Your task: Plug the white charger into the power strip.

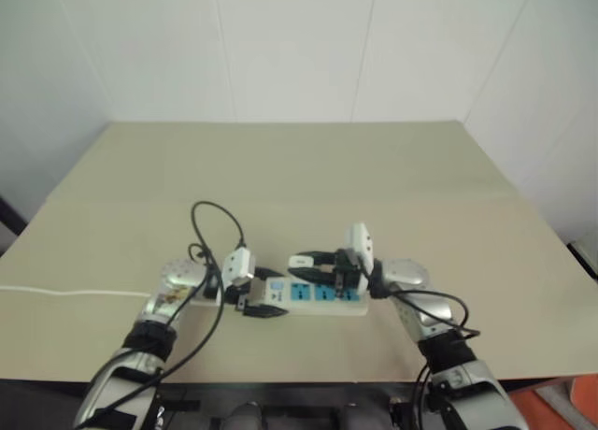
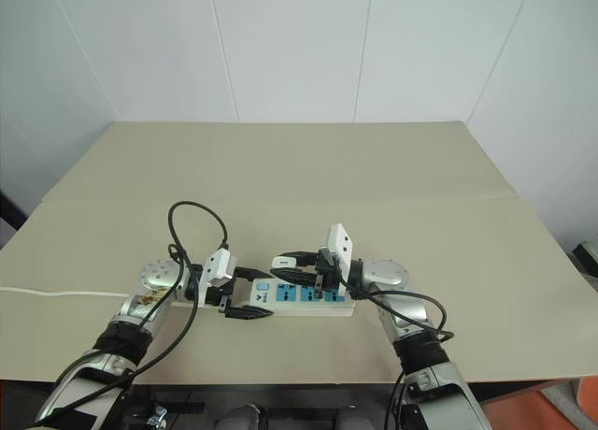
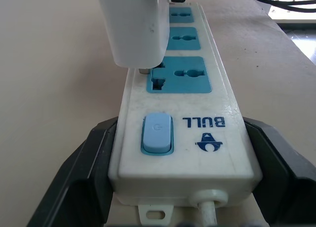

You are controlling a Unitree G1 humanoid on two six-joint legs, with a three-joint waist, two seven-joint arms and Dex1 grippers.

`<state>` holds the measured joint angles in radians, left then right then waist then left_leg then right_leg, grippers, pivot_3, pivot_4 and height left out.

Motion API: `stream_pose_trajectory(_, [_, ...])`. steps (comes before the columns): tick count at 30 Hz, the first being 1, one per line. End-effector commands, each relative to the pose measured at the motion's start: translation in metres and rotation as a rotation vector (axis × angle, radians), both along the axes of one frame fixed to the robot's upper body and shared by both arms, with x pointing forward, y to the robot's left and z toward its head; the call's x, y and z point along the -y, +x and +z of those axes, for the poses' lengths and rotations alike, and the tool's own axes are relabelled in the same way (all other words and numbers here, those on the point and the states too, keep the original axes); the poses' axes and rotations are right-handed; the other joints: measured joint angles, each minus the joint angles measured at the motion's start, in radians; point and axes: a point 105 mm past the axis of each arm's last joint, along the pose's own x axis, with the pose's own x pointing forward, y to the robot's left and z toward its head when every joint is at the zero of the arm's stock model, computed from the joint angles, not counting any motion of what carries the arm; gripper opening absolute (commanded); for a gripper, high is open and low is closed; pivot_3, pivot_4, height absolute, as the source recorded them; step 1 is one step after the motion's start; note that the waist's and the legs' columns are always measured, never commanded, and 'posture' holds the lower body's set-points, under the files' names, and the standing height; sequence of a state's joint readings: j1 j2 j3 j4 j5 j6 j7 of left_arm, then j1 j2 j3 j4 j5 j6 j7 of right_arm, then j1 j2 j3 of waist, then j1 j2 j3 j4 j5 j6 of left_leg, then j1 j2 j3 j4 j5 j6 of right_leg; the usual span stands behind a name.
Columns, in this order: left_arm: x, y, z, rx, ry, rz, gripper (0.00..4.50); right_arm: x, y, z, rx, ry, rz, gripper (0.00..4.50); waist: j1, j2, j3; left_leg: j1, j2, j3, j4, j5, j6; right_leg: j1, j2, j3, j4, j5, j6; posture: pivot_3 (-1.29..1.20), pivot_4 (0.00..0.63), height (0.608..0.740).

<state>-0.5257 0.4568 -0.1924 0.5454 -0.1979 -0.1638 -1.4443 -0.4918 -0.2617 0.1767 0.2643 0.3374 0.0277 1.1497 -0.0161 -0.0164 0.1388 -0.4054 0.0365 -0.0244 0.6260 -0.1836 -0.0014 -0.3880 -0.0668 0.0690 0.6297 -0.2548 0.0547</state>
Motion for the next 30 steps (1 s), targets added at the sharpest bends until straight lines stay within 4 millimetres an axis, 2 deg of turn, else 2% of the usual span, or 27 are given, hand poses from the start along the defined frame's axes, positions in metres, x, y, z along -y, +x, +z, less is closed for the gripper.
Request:
stream_pose_trajectory(1, [-0.0038,-0.007,-0.0162,-0.06,0.062,-0.01,3.27,-0.0018,-0.0049,0.0046,0.016,0.005,0.029,1.16,0.0,0.0,0.0,0.0,0.0,0.0,0.0,0.0,0.0,0.0,0.0,0.0,0.0,0.0,0.0,0.0,0.15,0.74])
stream_pose_trajectory(30, [-0.0042,-0.0055,-0.0156,-0.056,0.068,-0.01,3.27,-0.0077,-0.008,0.0002,-0.001,-0.003,0.049,1.16,0.001,0.0,0.0,0.0,0.0,0.0,0.0,0.0,0.0,0.0,0.0,0.0,0.0,0.0,0.0,0.0,0.15,0.74])
